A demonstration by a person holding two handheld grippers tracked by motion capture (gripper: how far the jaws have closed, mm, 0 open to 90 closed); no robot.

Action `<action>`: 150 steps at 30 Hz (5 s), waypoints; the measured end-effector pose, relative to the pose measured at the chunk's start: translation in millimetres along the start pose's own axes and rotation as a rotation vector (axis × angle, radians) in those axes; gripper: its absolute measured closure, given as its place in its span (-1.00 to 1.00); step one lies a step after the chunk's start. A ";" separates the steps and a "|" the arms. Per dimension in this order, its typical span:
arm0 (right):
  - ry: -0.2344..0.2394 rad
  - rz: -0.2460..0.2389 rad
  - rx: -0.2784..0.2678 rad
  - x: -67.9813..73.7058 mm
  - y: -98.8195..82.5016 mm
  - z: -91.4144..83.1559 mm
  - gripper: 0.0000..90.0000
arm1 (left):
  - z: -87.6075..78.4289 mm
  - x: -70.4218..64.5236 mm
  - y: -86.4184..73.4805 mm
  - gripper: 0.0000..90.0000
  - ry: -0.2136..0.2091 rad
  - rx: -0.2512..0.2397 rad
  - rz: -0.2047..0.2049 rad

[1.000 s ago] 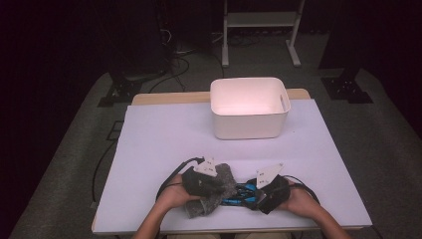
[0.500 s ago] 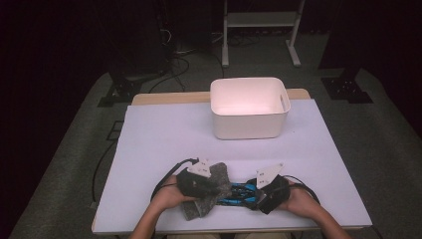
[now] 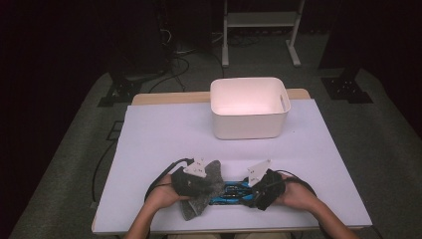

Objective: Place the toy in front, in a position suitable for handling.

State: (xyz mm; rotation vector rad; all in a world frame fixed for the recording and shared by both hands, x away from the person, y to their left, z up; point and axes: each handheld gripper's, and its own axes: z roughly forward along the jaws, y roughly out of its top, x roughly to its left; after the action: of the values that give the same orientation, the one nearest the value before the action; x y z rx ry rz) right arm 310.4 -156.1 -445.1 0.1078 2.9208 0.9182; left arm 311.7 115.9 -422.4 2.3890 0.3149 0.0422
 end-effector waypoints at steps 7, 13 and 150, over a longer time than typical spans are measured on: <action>0.017 0.015 -0.041 -3.0 -1.7 4.0 -0.50 | 12.0 -4.0 17.2 0.73 -0.067 -0.051 0.026; 0.014 0.021 -0.060 -2.6 -4.4 4.1 -0.51 | 14.3 -8.3 19.4 0.71 -0.053 -0.033 0.048; -0.027 0.118 -0.207 5.2 -25.6 4.6 -0.48 | 60.6 3.7 83.5 0.63 -0.115 0.069 0.078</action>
State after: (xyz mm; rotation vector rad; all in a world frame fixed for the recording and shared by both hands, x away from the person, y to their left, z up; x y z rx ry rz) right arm 304.6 -173.9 -463.9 0.2791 2.7997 1.2191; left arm 340.3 17.2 -412.1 2.4594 0.1715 -0.0716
